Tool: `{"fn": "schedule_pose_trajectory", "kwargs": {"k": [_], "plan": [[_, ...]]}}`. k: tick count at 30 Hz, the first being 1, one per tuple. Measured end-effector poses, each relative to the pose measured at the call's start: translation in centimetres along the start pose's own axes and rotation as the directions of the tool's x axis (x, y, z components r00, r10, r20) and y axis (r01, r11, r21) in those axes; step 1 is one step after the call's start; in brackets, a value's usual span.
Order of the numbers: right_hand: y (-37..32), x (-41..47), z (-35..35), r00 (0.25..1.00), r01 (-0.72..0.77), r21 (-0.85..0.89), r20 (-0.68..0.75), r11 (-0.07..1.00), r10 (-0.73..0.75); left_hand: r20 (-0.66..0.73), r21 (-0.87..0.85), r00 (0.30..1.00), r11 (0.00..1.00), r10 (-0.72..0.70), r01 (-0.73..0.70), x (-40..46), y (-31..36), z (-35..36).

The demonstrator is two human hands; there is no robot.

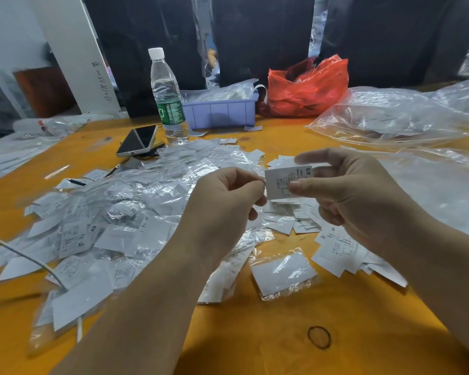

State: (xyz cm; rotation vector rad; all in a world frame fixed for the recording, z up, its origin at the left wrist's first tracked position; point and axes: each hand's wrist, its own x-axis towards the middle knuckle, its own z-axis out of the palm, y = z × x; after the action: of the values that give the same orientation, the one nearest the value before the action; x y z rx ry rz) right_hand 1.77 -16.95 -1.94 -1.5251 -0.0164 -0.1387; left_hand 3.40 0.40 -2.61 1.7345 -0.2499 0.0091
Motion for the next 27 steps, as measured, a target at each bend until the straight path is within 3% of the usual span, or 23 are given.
{"fn": "schedule_pose_trajectory", "kwargs": {"k": [4,9,15,23,27], "plan": [[0.40,-0.16,0.57,0.999,0.006,-0.035,0.040,0.999,-0.005,0.037,0.044,0.999,0.999,0.010,-0.012,-0.16,-0.15,0.27],[0.25,-0.21,0.38,1.000,0.022,-0.026,0.013,0.999,-0.022,0.046,-0.029,0.999,1.000,-0.009,0.011,0.08,-0.16,0.08],[0.33,-0.34,0.47,0.999,0.015,0.000,0.036,1.000,-0.015,0.199,-0.011,0.979,0.999,-0.044,0.047,-0.11,0.01,0.32],[0.35,-0.25,0.36,0.993,-0.022,0.011,0.117,1.000,0.021,0.212,-0.164,0.973,0.978,-0.092,0.128,-0.07,0.07,0.11],[0.30,-0.26,0.21,0.980,-0.082,-0.075,0.176,0.994,0.094,0.177,-0.063,0.982,0.995,-0.066,0.078,0.10,-0.22,0.11]]}}
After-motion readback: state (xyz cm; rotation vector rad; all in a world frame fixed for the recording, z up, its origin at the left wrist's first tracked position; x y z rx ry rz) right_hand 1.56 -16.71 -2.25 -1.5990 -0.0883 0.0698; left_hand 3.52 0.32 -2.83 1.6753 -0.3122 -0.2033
